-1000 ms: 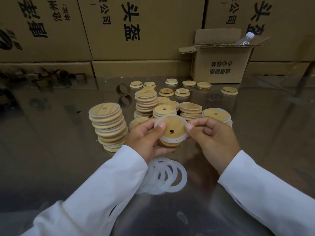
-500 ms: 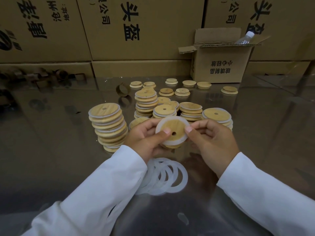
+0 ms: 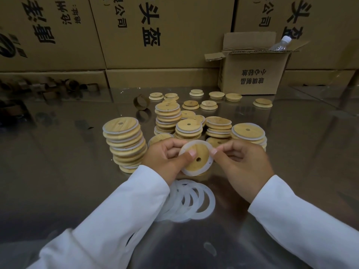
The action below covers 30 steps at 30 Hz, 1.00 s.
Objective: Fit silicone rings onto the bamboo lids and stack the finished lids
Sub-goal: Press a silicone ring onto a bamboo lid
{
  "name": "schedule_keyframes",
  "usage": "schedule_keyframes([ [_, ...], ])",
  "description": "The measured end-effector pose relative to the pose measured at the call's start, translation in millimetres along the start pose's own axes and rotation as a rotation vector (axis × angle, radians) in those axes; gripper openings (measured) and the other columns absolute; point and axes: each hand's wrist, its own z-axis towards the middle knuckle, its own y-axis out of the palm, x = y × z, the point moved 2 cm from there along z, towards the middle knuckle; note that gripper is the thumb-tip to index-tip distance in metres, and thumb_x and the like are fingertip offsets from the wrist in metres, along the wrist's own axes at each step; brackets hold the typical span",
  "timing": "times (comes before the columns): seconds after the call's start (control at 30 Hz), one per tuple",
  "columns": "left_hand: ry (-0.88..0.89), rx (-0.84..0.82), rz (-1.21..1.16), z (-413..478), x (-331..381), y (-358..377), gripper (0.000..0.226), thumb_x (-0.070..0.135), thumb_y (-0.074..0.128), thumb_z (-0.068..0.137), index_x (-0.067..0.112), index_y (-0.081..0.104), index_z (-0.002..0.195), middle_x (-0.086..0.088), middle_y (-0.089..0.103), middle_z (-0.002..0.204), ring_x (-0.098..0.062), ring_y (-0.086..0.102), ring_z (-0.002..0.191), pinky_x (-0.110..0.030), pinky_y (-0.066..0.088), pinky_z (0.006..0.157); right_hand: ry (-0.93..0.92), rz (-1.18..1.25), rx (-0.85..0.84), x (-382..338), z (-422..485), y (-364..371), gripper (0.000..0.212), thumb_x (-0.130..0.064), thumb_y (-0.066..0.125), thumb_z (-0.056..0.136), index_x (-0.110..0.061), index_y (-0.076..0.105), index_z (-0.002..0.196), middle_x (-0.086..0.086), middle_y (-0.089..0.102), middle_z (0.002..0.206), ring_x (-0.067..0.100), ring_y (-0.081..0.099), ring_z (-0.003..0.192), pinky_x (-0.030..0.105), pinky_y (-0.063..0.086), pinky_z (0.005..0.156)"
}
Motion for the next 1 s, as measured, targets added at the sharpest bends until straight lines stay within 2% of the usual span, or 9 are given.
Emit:
schedule_keyframes([
  [0.13, -0.003, -0.003, 0.031, 0.0, 1.7, -0.5, 0.012, 0.004, 0.063, 0.081, 0.015, 0.067, 0.085, 0.000, 0.073, 0.071, -0.018, 0.069, 0.072, -0.033, 0.058, 0.068, 0.022, -0.058, -0.022, -0.4, 1.4, -1.1, 0.007, -0.027, 0.066, 0.083, -0.022, 0.067, 0.078, -0.011, 0.069, 0.080, 0.005, 0.064, 0.081, 0.023, 0.050, 0.078],
  [0.33, 0.002, 0.015, 0.041, 0.0, 1.7, 0.9, 0.013, 0.003, 0.062, 0.082, 0.014, 0.067, 0.087, 0.000, 0.073, 0.074, -0.023, 0.069, 0.077, -0.039, 0.057, 0.070, 0.049, -0.152, -0.088, -2.8, 3.1, 0.6, 0.010, -0.025, 0.057, 0.090, -0.019, 0.062, 0.083, -0.004, 0.067, 0.086, 0.013, 0.061, 0.087, 0.029, 0.047, 0.082],
  [0.4, 0.019, 0.023, 0.049, 0.3, 2.3, 1.0, 0.013, 0.003, 0.063, 0.082, 0.015, 0.066, 0.086, 0.001, 0.073, 0.073, -0.022, 0.069, 0.076, -0.039, 0.056, 0.070, 0.042, -0.166, -0.098, -3.9, 2.9, 1.6, 0.011, -0.024, 0.054, 0.091, -0.019, 0.059, 0.083, -0.002, 0.065, 0.085, 0.013, 0.060, 0.085, 0.027, 0.045, 0.078],
  [0.57, 0.096, -0.008, 0.091, -0.8, 6.3, 2.6, 0.015, 0.008, 0.064, 0.081, 0.021, 0.066, 0.088, 0.005, 0.073, 0.077, -0.011, 0.069, 0.073, -0.024, 0.056, 0.060, -0.024, -0.129, -0.002, -7.6, 4.0, -2.5, 0.015, -0.021, 0.053, 0.092, -0.022, 0.056, 0.077, -0.008, 0.063, 0.075, 0.004, 0.057, 0.071, 0.015, 0.036, 0.057],
  [0.77, 0.079, -0.027, 0.087, -0.3, 6.6, -1.3, 0.016, 0.005, 0.061, 0.083, 0.019, 0.065, 0.089, 0.006, 0.073, 0.072, -0.011, 0.068, 0.072, -0.030, 0.056, 0.064, -0.005, -0.054, -0.087, -6.9, 4.7, -1.6, 0.019, -0.022, 0.055, 0.091, -0.020, 0.059, 0.072, -0.008, 0.063, 0.068, 0.002, 0.052, 0.057, 0.015, 0.033, 0.055],
  [1.0, 0.070, -0.006, 0.086, -0.4, 7.0, -1.8, 0.015, 0.005, 0.060, 0.084, 0.017, 0.065, 0.091, 0.005, 0.072, 0.073, -0.015, 0.068, 0.075, -0.039, 0.056, 0.071, -0.039, 0.040, -0.091, -6.6, 4.0, -1.9, 0.013, -0.018, 0.059, 0.088, -0.018, 0.061, 0.075, -0.005, 0.066, 0.071, 0.003, 0.061, 0.068, 0.004, 0.042, 0.058],
])
